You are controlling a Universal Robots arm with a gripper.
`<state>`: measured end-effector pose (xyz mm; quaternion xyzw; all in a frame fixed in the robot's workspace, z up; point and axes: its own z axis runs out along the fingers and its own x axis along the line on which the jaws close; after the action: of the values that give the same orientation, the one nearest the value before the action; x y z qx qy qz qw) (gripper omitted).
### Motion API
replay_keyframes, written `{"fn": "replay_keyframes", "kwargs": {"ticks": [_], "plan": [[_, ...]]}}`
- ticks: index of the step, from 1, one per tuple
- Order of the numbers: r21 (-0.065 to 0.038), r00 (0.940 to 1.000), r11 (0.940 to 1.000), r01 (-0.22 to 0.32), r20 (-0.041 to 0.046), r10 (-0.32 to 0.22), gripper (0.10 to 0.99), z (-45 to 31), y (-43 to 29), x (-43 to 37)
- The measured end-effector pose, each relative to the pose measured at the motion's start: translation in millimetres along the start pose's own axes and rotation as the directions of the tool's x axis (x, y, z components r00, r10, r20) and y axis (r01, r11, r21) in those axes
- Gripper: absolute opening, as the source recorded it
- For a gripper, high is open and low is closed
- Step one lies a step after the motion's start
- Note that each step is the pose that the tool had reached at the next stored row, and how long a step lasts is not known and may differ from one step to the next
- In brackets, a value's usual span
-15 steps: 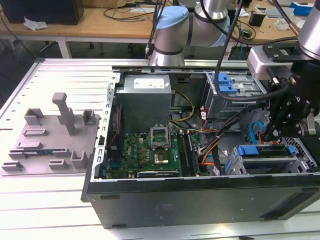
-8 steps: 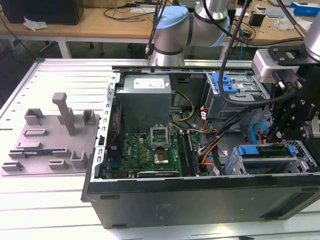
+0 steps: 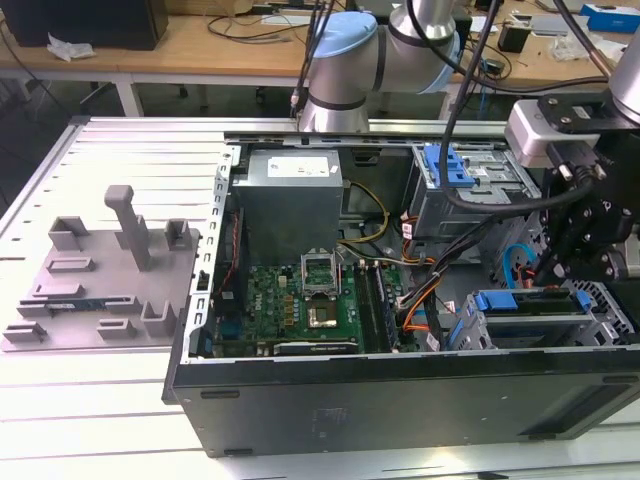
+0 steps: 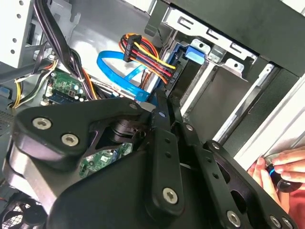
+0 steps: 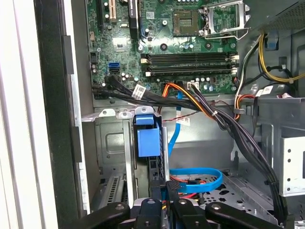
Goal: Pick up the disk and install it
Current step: 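Insert the second disk wire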
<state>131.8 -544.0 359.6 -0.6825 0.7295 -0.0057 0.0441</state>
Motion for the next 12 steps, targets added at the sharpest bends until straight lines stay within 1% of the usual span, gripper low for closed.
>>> {"fn": "replay_keyframes", "kwargs": {"ticks": [4,12], "plan": [[0.000,1.0000,1.0000,0.000,-0.0001,0.000,0.161,4.3,0.1,0.2],[0.000,1.0000,1.0000,0.000,0.0002,0.000,0.161,7.3,-0.4,0.8]]}}
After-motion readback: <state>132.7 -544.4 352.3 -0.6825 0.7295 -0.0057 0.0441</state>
